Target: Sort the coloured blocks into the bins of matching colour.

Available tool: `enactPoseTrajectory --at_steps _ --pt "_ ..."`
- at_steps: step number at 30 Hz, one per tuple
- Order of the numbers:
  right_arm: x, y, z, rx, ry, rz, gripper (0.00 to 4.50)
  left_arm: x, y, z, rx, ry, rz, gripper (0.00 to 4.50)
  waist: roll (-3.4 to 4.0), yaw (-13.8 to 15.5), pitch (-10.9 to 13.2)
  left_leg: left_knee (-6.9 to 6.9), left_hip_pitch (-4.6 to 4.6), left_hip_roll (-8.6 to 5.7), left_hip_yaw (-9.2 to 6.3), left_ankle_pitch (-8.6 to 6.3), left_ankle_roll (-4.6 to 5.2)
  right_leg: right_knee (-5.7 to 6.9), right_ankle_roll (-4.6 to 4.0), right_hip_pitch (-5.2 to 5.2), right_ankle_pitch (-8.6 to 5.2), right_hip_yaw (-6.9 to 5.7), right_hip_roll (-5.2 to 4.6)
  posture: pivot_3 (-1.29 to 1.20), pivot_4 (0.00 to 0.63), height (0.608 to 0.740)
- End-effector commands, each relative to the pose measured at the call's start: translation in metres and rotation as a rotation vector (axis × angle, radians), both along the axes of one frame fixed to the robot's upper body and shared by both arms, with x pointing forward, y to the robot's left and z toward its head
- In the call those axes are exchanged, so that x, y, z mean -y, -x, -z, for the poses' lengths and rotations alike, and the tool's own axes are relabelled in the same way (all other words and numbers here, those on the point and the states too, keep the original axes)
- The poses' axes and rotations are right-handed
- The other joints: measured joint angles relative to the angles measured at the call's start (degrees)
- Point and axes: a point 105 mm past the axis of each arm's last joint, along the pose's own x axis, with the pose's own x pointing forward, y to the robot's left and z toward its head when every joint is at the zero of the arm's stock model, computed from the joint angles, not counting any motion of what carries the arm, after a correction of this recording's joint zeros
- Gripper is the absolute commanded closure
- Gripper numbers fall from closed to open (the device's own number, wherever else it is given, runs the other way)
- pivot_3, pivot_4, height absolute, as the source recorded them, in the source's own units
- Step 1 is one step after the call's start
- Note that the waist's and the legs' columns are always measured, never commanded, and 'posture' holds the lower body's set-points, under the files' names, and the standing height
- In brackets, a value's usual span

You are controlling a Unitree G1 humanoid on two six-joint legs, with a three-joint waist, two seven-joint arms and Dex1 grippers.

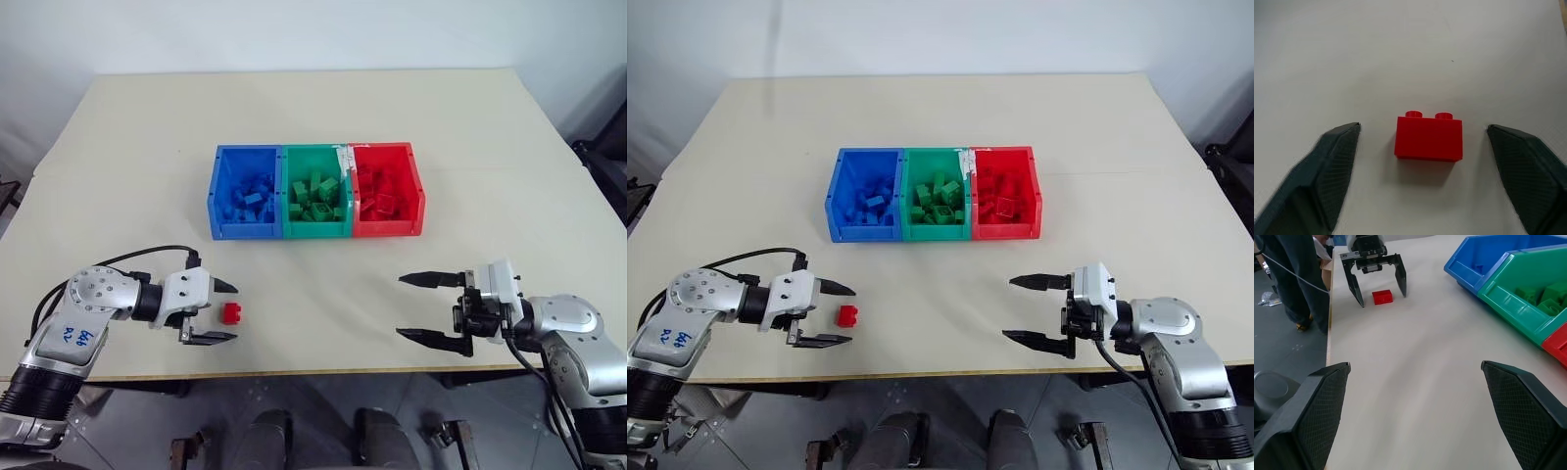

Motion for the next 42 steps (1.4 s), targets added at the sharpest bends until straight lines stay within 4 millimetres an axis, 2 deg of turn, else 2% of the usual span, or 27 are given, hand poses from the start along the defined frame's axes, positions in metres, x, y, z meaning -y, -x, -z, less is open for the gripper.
enactPoseTrajectory --at_steps 1,6,8,10,16,18,20,24,28,32,35,39,42 --pt "0.001 0.003 -0.012 0.048 -0.003 0.009 0.0 -0.01 -0.007 0.005 0.001 -0.043 -0.034 1.52 0.01 -0.03 0.0 0.01 0.0 0.0 0.0 0.01 0.0 0.0 0.0 0.01 0.0 0.0 0.0 0.0 0.15 0.74" --pt "0.003 0.003 -0.014 0.056 -0.005 0.022 0.0 -0.01 -0.004 0.008 -0.02 -0.044 -0.014 3.02 0.01 -0.02 -0.01 0.05 0.03 0.0 0.0 0.02 0.0 0.08 0.0 0.03 0.0 0.01 0.0 0.0 0.15 0.74" --pt "0.004 0.002 -0.014 0.061 -0.006 0.033 0.0 -0.006 -0.003 0.005 -0.017 -0.013 -0.005 3.05 0.01 -0.11 -0.01 0.05 0.04 0.0 0.0 0.02 0.0 0.09 0.0 0.03 0.0 0.01 0.0 0.0 0.15 0.74" --pt "0.007 0.002 -0.016 0.068 -0.014 0.054 0.0 0.003 -0.009 -0.006 0.008 0.082 -0.026 3.05 0.03 -0.12 -0.01 0.05 0.04 0.0 0.0 0.02 0.0 0.09 0.0 0.03 0.0 0.01 0.0 0.0 0.15 0.74" --pt "0.019 0.002 -0.03 0.103 -0.11 0.204 0.0 0.042 -0.042 -0.067 0.054 0.489 -0.136 3.05 0.01 1.12 0.01 0.28 -0.11 0.01 -0.16 0.03 0.05 0.18 0.05 0.02 0.03 -0.03 -0.04 0.0 0.15 0.74" --pt "0.031 -0.001 -0.038 0.164 -0.177 0.345 0.0 0.075 -0.06 -0.088 0.067 0.587 -0.107 3.05 0.0 1.28 0.0 0.28 -0.1 -0.11 -0.18 0.03 0.05 0.2 0.06 0.04 0.03 -0.04 -0.04 0.0 0.15 0.74" --pt "0.042 -0.002 -0.043 0.209 -0.234 0.471 0.0 0.106 -0.073 -0.1 0.079 0.626 -0.075 3.05 -0.06 1.93 -0.03 0.34 -0.11 -0.17 -0.26 0.05 0.05 0.23 0.07 0.09 0.03 -0.13 -0.04 0.0 0.15 0.74" --pt "0.057 0.001 -0.038 0.253 -0.241 0.634 0.0 0.163 -0.109 -0.115 0.154 0.649 -0.081 3.05 -0.06 2.25 -0.04 0.35 -0.12 -0.26 -0.08 0.07 0.1 0.12 0.17 0.11 0.09 -0.05 -0.08 0.0 0.15 0.74" --pt "0.056 0.009 -0.035 0.265 -0.249 0.692 0.0 0.198 -0.133 -0.124 0.233 0.642 -0.111 3.05 -0.11 1.42 -0.01 0.21 -0.13 -0.21 0.21 0.08 0.11 0.03 0.18 0.02 0.08 0.0 -0.05 0.0 0.15 0.74" --pt "0.049 0.016 -0.032 0.262 -0.258 0.703 0.0 0.22 -0.144 -0.121 0.258 0.611 -0.136 3.05 -0.13 0.75 0.0 0.12 -0.13 -0.18 0.58 0.07 0.12 -0.03 0.2 -0.02 0.07 0.0 -0.02 0.0 0.15 0.74" --pt "0.047 0.019 -0.032 0.268 -0.266 0.718 0.0 0.226 -0.145 -0.118 0.255 0.61 -0.135 3.05 -0.13 0.8 0.0 0.12 -0.11 -0.17 0.62 0.07 0.14 -0.04 0.21 -0.02 0.07 0.03 -0.02 0.0 0.15 0.74" --pt "0.042 0.022 -0.032 0.271 -0.277 0.72 0.0 0.225 -0.143 -0.115 0.253 0.621 -0.116 1.75 -0.14 0.93 0.01 0.15 -0.14 -0.17 0.6 0.07 0.15 0.0 0.21 -0.04 0.07 0.02 -0.02 0.0 0.15 0.74" --pt "0.041 0.02 -0.03 0.266 -0.275 0.707 0.0 0.217 -0.145 -0.115 0.276 0.621 -0.125 0.78 -0.14 0.94 0.01 0.17 -0.13 -0.17 0.6 0.07 0.15 0.01 0.21 -0.04 0.07 0.03 -0.02 0.0 0.15 0.74"
